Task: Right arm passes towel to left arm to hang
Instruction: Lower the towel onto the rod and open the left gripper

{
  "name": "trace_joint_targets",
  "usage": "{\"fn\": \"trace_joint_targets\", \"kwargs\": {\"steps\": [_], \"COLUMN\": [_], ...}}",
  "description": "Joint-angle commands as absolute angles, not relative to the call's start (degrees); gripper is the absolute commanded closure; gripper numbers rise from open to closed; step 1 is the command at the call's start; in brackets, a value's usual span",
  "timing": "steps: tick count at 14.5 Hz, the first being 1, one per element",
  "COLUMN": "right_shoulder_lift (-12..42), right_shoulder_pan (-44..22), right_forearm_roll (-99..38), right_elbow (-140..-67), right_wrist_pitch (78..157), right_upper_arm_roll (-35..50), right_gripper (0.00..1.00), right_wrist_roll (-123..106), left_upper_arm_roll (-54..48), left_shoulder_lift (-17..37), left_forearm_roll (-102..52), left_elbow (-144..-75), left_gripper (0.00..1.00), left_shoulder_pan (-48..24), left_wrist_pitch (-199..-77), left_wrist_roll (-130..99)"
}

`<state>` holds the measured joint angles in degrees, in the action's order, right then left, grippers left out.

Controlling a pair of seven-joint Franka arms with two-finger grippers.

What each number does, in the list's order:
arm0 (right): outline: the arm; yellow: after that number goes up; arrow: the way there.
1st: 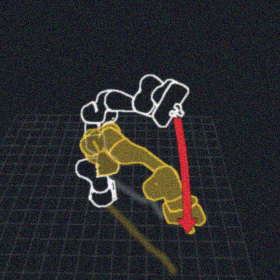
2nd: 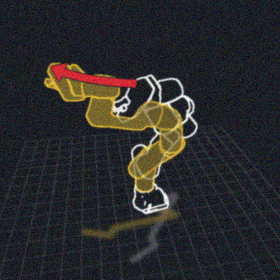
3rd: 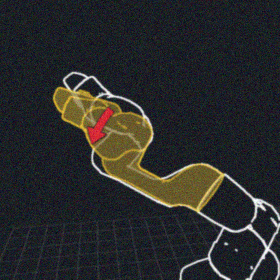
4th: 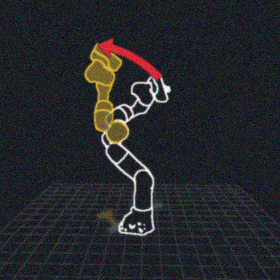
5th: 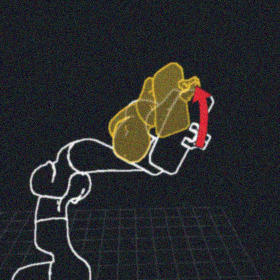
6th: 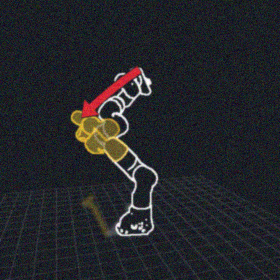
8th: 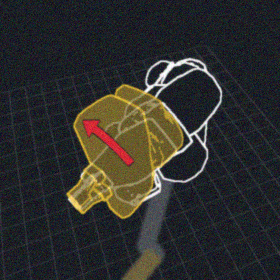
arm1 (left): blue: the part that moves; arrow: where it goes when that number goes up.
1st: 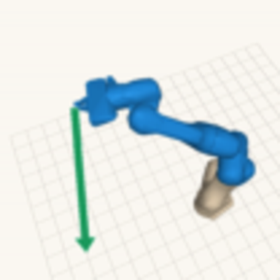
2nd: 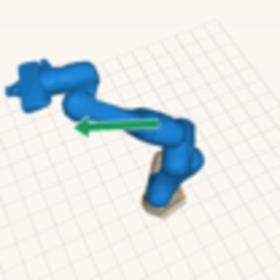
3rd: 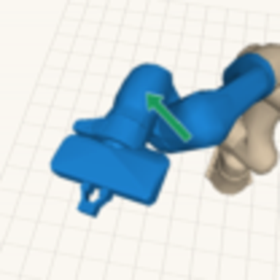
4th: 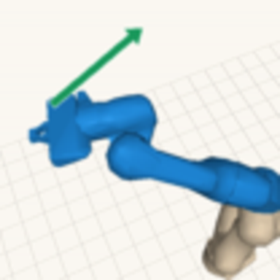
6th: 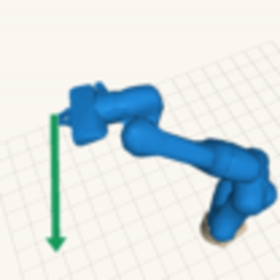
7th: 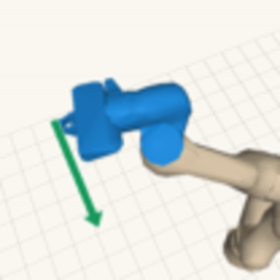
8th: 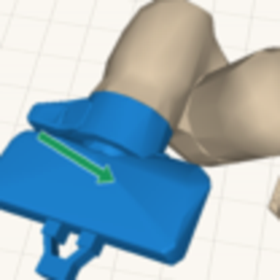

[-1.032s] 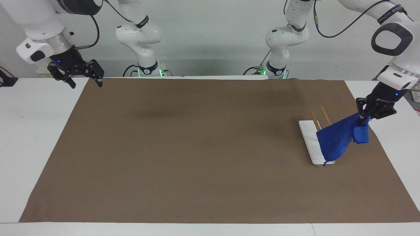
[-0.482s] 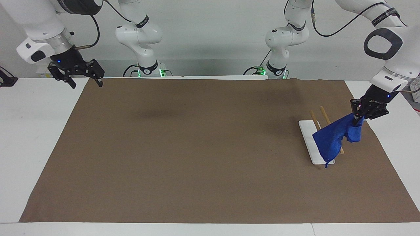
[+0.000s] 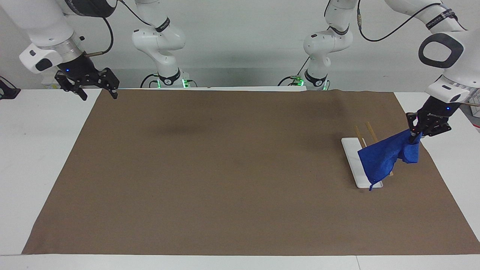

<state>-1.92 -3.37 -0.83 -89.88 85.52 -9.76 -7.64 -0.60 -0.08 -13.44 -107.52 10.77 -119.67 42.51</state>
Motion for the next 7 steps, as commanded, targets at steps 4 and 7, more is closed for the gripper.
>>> {"fn": "trace_joint_targets", "kwargs": {"steps": [4,7], "right_shoulder_lift": [-3.3,-3.3], "right_shoulder_pan": [-3.3,-3.3], "right_forearm_roll": [-1.6,-1.5], "right_elbow": [-91.0,-91.0], "right_wrist_pitch": [85.1,85.1], "right_upper_arm_roll": [-9.6,-9.6], "right_gripper": [0.00,0.00], "right_wrist_roll": [-6.7,-6.7], "left_upper_arm_roll": [-0.6,-1.2], "left_shoulder_lift": [-2.7,-2.8], "left_forearm_roll": [-13.3,-12.7], "left_elbow": [-109.9,-109.4], "left_gripper": [0.00,0.00], "left_shoulder_pan": [10.3,10.3], "left_wrist_pitch": [-119.4,-117.4], "left_wrist_roll": [34.9,20.9]}}
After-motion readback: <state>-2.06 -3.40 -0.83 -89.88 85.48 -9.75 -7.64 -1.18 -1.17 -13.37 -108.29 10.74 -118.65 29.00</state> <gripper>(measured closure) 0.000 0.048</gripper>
